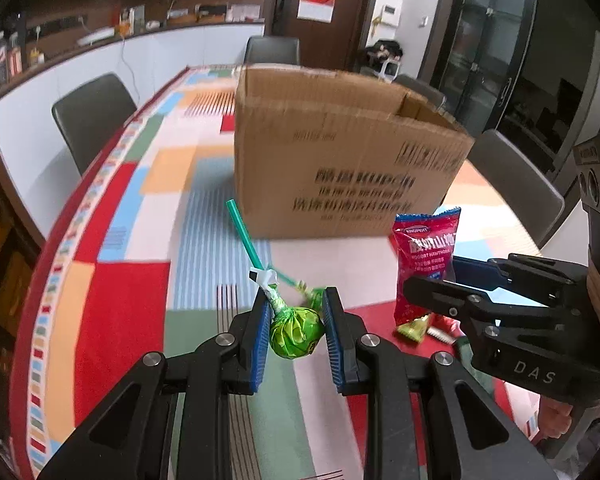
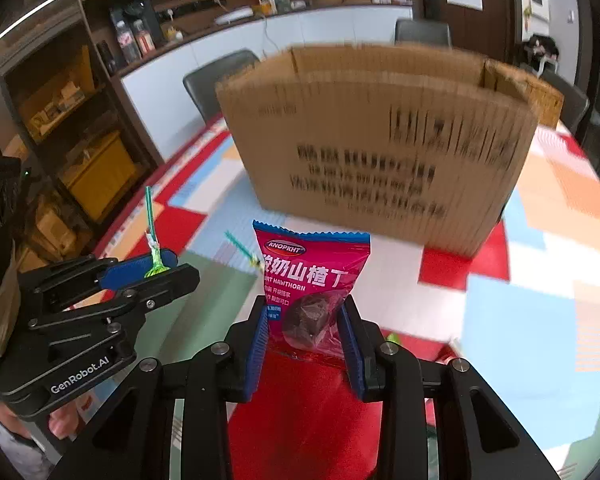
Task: Organize snacks
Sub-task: 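Carry both snacks over the cardboard box and open both tools to drop them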
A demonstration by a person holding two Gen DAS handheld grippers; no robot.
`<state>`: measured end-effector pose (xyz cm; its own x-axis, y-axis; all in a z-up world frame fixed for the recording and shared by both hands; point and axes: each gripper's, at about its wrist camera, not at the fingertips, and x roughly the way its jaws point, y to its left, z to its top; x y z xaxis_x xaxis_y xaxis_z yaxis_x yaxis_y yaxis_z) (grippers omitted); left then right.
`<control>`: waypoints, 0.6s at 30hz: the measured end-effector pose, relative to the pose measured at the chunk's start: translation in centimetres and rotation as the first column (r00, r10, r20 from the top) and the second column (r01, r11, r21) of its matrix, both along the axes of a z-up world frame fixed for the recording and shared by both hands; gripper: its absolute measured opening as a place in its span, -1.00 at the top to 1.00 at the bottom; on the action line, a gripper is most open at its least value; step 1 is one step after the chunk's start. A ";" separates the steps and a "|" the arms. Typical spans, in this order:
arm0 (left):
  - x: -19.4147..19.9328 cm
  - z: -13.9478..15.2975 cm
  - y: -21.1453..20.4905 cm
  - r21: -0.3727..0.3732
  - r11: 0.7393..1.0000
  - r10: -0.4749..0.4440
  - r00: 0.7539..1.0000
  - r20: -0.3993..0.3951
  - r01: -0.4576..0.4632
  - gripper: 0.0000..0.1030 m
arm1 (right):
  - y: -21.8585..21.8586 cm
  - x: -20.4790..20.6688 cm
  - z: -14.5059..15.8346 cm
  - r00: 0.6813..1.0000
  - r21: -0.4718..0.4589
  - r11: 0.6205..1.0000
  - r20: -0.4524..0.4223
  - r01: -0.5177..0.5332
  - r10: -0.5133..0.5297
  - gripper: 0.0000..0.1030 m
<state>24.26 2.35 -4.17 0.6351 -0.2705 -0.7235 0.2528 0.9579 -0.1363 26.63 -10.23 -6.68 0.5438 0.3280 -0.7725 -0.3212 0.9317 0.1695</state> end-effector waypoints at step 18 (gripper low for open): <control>0.5 10.0 -2.5 -0.015 0.999 -0.041 0.963 0.268 0.046 0.50 | -2.8 -0.6 9.5 0.964 0.055 0.997 0.258 0.052 -0.064 0.31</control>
